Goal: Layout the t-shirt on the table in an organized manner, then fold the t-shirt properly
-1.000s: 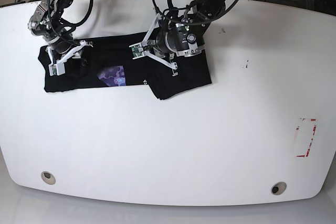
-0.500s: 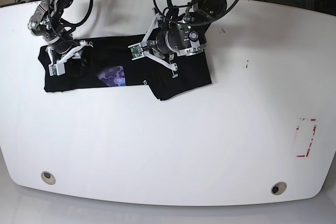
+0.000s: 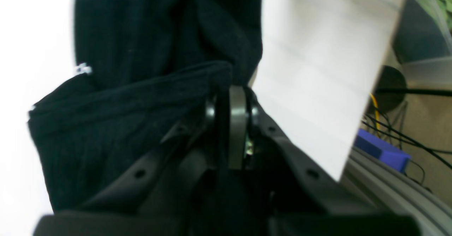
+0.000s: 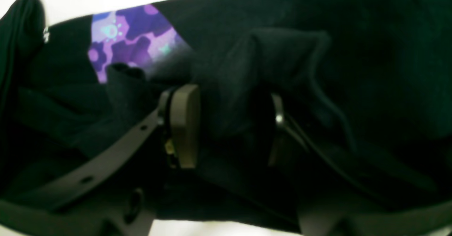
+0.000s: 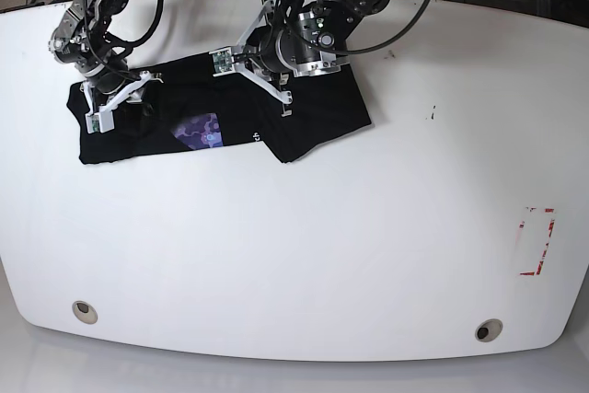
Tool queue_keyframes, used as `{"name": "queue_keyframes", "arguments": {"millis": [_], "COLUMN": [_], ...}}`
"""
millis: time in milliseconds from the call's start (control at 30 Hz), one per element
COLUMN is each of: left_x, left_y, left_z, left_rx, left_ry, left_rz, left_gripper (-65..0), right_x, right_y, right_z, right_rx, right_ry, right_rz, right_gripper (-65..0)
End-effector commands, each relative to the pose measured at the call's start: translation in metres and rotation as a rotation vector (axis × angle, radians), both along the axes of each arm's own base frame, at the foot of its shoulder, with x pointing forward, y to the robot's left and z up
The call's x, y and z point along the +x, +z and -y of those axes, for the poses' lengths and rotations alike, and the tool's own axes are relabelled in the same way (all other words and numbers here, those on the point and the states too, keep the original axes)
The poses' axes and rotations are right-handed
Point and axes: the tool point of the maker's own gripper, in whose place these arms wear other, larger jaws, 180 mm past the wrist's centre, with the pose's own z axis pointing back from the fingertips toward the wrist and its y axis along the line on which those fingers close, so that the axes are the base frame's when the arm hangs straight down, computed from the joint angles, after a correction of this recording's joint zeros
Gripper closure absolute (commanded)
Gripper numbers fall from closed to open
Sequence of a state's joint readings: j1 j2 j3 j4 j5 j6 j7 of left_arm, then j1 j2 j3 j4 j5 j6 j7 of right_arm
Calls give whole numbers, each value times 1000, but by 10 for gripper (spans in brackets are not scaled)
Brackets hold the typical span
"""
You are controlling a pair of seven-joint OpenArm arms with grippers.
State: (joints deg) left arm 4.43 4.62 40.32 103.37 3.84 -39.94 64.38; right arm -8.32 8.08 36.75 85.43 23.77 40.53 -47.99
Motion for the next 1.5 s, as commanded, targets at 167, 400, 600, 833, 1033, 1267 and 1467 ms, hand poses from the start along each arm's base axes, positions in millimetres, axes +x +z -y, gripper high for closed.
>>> {"name": "queue_keyframes", "arguments": {"millis": [167, 400, 600, 833, 1033, 1267, 1467], "left_x": [2, 5, 8, 18, 35, 61, 83], "left_y": [13, 15, 11, 20, 30, 51, 66], "left_z": [11, 13, 3, -7, -19, -44, -74], "left_rx": [-38, -31, -3, -2, -22, -170, -343], "left_ry": [-25, -48, -51, -48, 22, 195, 353], "left_rz": [36, 58, 68, 113, 138, 81, 4], "left_gripper": [-19, -96, -143, -164, -161, -160, -160], "right_x": [-19, -18, -18, -17, -16, -16, -16], "right_y": [-18, -18, -18, -17, -16, -16, -16], "right_z": [3, 3, 4, 4, 4, 4, 4], "right_rx": [-45, -45, -47, -47, -47, -47, -47], "right_ry": [22, 22, 22, 22, 22, 22, 22], "right_rz": [-123, -122, -122, -119, -117, -117, -117], "right_gripper": [-246, -246, -246, -246, -246, -246, -246]}}
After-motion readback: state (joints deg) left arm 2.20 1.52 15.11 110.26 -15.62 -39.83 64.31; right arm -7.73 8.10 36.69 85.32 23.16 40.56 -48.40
